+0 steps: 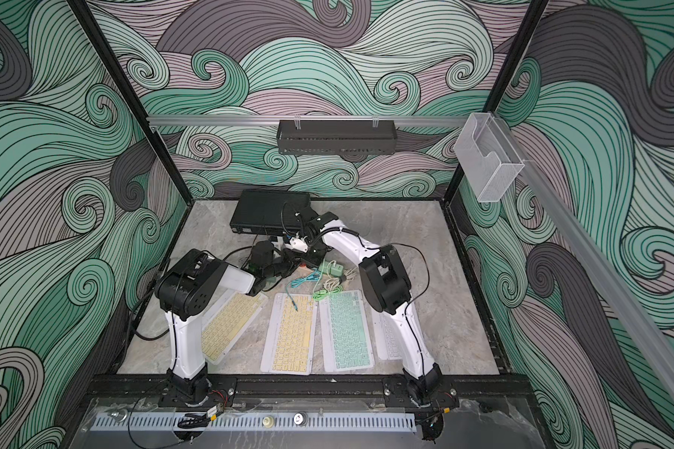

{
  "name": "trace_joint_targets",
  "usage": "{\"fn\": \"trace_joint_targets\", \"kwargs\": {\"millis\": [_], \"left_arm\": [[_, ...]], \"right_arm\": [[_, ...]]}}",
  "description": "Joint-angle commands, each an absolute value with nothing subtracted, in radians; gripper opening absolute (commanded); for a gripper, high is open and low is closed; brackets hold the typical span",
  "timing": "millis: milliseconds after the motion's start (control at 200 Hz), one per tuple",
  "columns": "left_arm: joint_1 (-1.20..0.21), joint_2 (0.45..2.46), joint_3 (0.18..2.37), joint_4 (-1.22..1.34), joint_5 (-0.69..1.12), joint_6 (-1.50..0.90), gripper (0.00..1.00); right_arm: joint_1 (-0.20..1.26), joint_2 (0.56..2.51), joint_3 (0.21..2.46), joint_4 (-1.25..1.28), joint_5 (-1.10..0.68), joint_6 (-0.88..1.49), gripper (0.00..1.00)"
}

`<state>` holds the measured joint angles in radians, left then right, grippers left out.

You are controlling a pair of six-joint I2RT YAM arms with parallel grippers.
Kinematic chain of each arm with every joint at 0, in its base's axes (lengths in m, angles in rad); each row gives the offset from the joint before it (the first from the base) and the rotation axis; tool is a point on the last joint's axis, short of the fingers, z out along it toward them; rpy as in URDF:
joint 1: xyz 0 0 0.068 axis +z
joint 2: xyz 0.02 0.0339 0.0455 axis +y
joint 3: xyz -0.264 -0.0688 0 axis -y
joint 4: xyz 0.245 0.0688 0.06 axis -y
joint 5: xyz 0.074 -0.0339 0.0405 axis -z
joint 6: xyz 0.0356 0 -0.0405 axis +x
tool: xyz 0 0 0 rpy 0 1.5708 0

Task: Unplug the wireless keyboard
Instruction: Remove the plug from the socket.

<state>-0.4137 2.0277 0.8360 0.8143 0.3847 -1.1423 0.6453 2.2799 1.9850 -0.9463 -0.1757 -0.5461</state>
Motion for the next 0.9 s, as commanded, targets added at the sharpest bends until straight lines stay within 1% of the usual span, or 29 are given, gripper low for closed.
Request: {"fn": "trace_joint_targets", "kwargs": {"millis": [0,150,345,445,570,761,896], "left_arm": [[-0.412,2.1,0.798,0.618,0.344,-1.14,0.14],[-0.412,2.1,0.8,0.618,0.345,-1.138,0.14],[-0.412,2.101,0.8,0.618,0.345,-1.14,0.14],[-0.411,2.101,0.799,0.617,0.345,-1.14,0.14],[-0.411,2.101,0.799,0.616,0.345,-1.141,0.14],[-0.412,2.105,0.799,0.617,0.346,-1.144,0.13],[-0.411,2.105,0.801,0.618,0.347,-1.144,0.13]], "right_arm": [[0.638,2.214,2.008,-0.885,-0.322,-0.539,0.0],[0.639,2.208,2.01,-0.883,-0.295,-0.53,0.0],[0.664,2.205,1.994,-0.859,-0.071,-0.539,0.0],[0.676,2.19,1.958,-0.822,-0.022,-0.559,0.0],[0.673,2.149,1.901,-0.766,-0.064,-0.562,0.0],[0.634,2.12,1.878,-0.751,-0.268,-0.533,0.0],[0.63,2.131,1.894,-0.765,-0.263,-0.527,0.0]]}}
